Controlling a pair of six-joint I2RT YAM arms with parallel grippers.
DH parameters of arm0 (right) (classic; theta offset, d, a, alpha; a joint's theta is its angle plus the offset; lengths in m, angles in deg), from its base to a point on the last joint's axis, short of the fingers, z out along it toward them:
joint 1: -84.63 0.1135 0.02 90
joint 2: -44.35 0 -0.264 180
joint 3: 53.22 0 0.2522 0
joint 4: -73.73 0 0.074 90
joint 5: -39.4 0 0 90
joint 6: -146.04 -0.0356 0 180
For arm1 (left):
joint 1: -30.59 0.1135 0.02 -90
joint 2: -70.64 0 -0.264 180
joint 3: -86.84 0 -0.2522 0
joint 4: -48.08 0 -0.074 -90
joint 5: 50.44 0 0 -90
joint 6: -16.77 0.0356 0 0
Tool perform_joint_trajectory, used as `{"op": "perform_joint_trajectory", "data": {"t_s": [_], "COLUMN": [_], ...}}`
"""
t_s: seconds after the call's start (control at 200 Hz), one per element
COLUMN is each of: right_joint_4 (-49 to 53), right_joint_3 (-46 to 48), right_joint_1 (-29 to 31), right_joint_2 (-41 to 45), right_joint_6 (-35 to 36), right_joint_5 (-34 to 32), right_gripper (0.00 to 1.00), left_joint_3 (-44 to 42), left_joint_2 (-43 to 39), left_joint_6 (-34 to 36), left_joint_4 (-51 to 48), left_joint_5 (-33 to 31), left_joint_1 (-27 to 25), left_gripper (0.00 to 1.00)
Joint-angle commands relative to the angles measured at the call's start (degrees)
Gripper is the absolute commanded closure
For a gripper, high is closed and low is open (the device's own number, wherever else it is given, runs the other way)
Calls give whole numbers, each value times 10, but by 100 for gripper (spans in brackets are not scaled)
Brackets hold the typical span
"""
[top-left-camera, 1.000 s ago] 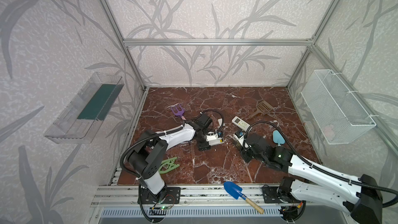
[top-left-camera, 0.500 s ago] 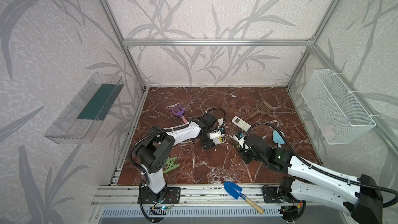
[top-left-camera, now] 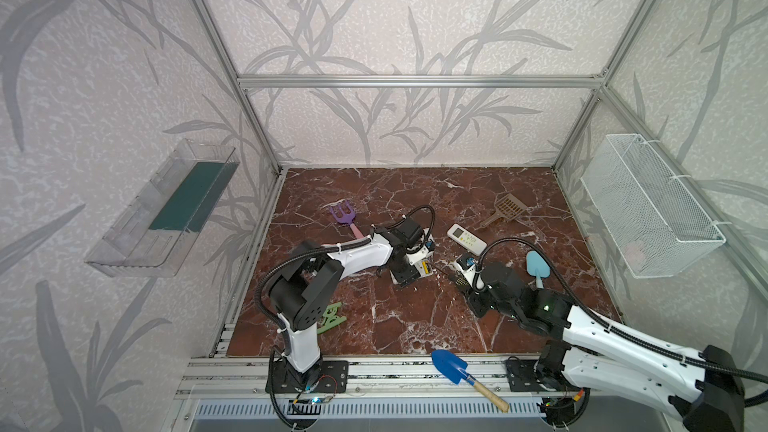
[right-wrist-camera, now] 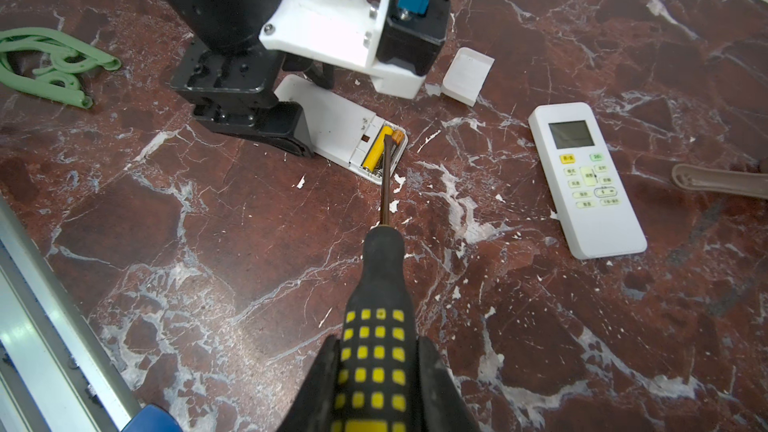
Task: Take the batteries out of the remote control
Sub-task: 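Lower the screwdriver tip to the battery compartment with the right gripper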
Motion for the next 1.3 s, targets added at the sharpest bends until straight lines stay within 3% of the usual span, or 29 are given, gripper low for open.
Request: {"op": "perform_joint_trajectory", "data": {"t_s": [0.0, 0.46, 0.765, 0.95, 1.295], "right_joint_4": [-18, -27, -19, 2, 100], "right_joint_3": [7, 8, -18, -58, -82], "right_joint_1": [3, 3, 3, 4, 5], "right_joint_2": [13, -9, -41, -33, 11], "right_joint_6": [4, 4, 23, 79, 32], "right_joint_5": [8, 14, 24, 22, -41], "right_gripper": [100, 100, 100, 100, 100], "left_joint_3": [-4, -121, -165, -144, -105], "left_joint_2": [6, -41, -71, -73, -53], "left_joint_6": [-39, -68, -70, -41, 44], "left_joint_4": [-3, 143, 171, 150, 117], "left_joint_5": [0, 6, 32, 42, 79], "left_joint_1": [-15, -39, -38, -36, -37], "left_gripper": [29, 32, 35, 36, 39]}}
